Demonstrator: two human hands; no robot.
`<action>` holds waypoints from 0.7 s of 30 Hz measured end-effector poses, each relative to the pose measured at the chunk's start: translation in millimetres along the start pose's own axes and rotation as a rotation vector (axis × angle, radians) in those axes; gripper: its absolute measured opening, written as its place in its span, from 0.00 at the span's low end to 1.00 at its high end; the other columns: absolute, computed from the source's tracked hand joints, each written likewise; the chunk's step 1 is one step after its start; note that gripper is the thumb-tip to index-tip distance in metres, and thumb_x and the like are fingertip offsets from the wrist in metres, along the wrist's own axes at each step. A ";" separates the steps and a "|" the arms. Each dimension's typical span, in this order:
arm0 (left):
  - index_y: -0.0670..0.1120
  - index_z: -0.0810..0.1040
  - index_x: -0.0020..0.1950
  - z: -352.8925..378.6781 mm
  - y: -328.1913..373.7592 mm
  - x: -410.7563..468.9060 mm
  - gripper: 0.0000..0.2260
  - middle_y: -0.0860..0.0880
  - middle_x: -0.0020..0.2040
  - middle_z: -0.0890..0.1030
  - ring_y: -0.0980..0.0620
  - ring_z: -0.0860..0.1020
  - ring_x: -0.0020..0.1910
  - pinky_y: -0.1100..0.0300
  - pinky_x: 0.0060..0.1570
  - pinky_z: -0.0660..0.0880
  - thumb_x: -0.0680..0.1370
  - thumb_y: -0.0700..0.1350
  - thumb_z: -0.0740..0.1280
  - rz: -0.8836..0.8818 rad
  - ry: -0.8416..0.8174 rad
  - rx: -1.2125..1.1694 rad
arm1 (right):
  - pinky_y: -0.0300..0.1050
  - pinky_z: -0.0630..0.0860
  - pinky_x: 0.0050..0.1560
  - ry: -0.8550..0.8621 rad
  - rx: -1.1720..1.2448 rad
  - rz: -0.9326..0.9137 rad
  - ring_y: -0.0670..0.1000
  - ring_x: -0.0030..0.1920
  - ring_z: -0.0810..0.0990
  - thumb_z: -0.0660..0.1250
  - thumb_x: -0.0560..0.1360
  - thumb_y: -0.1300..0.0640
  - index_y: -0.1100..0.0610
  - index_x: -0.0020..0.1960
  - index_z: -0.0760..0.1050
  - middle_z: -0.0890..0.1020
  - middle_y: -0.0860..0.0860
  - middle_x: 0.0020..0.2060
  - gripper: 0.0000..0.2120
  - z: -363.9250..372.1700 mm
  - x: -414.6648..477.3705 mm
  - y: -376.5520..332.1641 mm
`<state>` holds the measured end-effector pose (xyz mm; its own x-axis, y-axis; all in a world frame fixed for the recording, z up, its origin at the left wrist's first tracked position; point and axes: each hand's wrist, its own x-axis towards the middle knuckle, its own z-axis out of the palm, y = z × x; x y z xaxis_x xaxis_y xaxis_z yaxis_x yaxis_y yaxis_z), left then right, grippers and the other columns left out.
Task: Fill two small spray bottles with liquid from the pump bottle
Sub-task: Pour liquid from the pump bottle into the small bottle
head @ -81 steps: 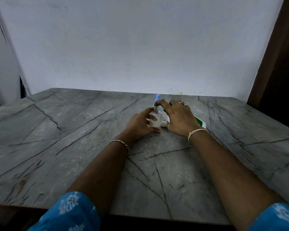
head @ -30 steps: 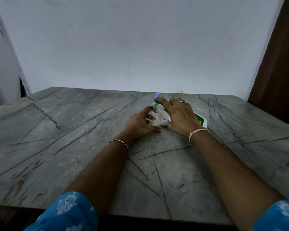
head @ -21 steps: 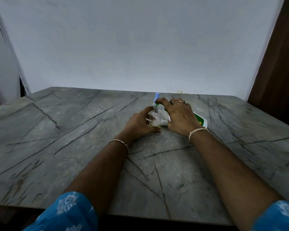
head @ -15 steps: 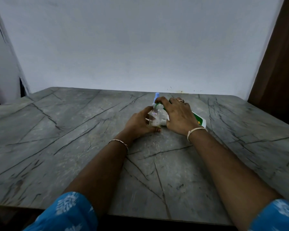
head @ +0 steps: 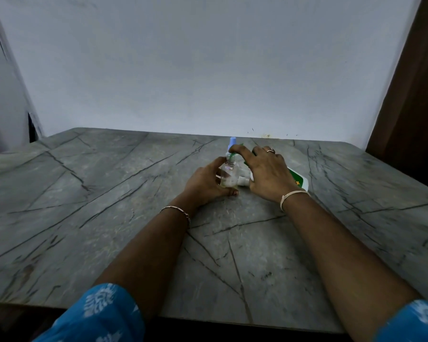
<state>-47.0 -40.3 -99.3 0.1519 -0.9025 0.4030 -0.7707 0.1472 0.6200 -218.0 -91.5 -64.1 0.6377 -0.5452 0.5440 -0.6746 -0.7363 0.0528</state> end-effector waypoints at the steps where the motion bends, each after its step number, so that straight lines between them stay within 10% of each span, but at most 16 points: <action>1: 0.53 0.65 0.70 0.0 -0.3 0.1 0.40 0.55 0.49 0.79 0.54 0.80 0.46 0.60 0.49 0.76 0.62 0.52 0.80 0.000 0.001 0.004 | 0.54 0.70 0.58 0.000 -0.002 0.004 0.59 0.59 0.73 0.71 0.71 0.55 0.42 0.74 0.53 0.76 0.55 0.54 0.39 0.2 0.4 -0.8; 21: 0.54 0.67 0.67 3.6 2.0 -0.9 0.40 0.56 0.48 0.80 0.59 0.77 0.42 0.64 0.43 0.73 0.59 0.59 0.79 0.019 0.066 0.059 | 0.57 0.70 0.58 0.006 0.030 0.028 0.60 0.59 0.73 0.70 0.70 0.58 0.41 0.73 0.54 0.76 0.55 0.52 0.39 -1.4 -1.5 -3.9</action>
<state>-50.9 -40.7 -100.8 0.1756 -0.8711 0.4587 -0.8086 0.1381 0.5719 -216.8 -87.3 -63.9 0.6166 -0.5633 0.5500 -0.6803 -0.7328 0.0122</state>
